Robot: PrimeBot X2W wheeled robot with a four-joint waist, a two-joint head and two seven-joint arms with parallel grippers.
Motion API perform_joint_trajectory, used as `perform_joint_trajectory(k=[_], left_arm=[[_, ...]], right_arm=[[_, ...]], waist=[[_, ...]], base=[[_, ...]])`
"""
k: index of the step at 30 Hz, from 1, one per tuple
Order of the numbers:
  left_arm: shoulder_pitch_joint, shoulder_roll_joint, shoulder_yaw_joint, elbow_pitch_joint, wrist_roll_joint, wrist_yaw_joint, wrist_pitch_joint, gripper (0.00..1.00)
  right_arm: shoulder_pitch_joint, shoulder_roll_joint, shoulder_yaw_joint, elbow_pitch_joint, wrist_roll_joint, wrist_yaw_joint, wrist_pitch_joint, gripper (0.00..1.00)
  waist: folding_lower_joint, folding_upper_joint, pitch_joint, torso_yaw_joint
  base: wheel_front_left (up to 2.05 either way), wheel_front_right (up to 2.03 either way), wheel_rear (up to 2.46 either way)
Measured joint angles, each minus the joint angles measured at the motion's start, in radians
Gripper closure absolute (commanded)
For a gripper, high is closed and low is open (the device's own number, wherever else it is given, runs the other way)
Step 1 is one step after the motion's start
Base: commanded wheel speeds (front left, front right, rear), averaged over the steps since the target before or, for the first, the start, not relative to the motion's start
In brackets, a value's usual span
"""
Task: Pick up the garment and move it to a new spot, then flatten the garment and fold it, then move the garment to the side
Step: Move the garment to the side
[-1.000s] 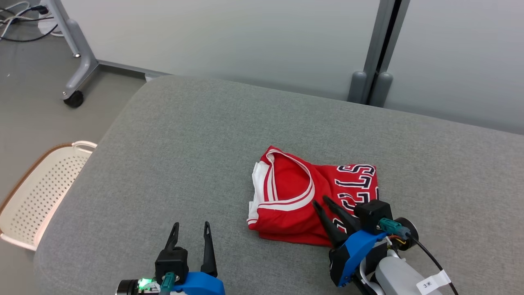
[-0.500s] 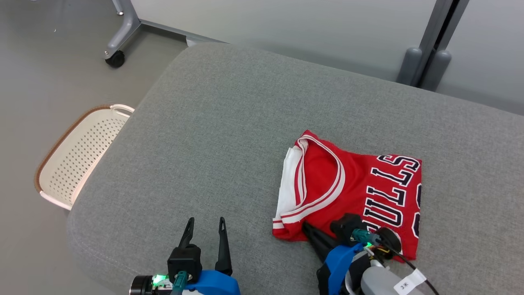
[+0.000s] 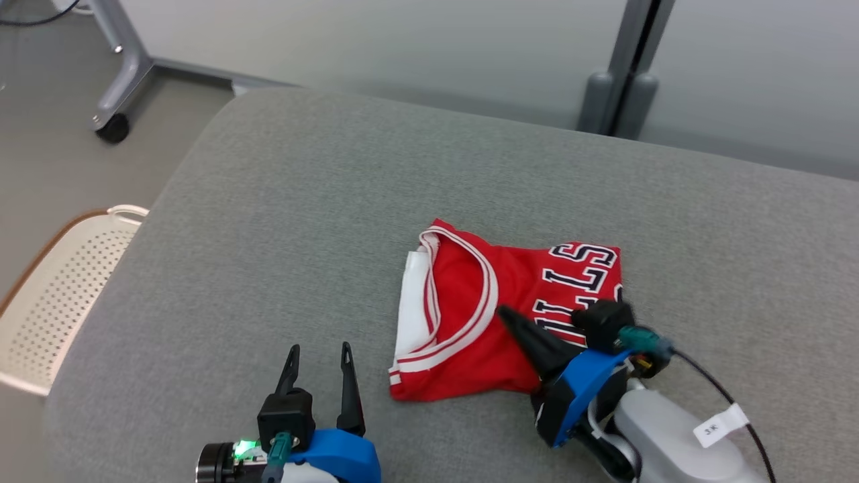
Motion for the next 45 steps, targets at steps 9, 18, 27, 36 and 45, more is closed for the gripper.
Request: perform_joint_trajectory(k=[9,18,27,36,45], left_arm=[[-0.007,0.0,0.062,0.03,0.027,-0.021,0.0,0.0],[0.01,0.0,0.133,0.08,0.069,-0.027,0.0,0.0],[0.034,0.0,0.189,0.096,0.125,-0.05,0.0,0.0],[0.044,0.0,0.207,0.1,0.151,-0.064,0.0,0.0],[0.039,0.0,0.142,0.094,0.151,-0.069,0.0,0.0]], right_arm=[[0.124,-0.02,-0.414,-0.067,-0.131,0.0,-0.001,0.0],[0.263,0.053,-0.696,-0.099,-0.354,0.0,-0.001,0.0],[0.326,0.115,-0.788,-0.143,-0.464,0.0,-0.001,0.0],[0.345,0.13,-0.788,-0.134,-0.477,0.0,-0.001,0.0],[0.343,0.131,-0.749,-0.123,-0.467,0.0,-0.001,0.0]], waist=[[0.0,0.0,-0.06,-0.147],[-0.0002,-0.0001,-0.116,-0.262],[-0.0001,-0.0001,-0.144,-0.329],[-0.0001,-0.0001,-0.156,-0.353],[0.0,-0.0001,-0.132,-0.308]], base=[[0.0,0.0,0.0],[0.0,0.0,0.0],[0.0,0.0,0.0],[0.0,0.0,0.0],[0.0,0.0,0.0]])
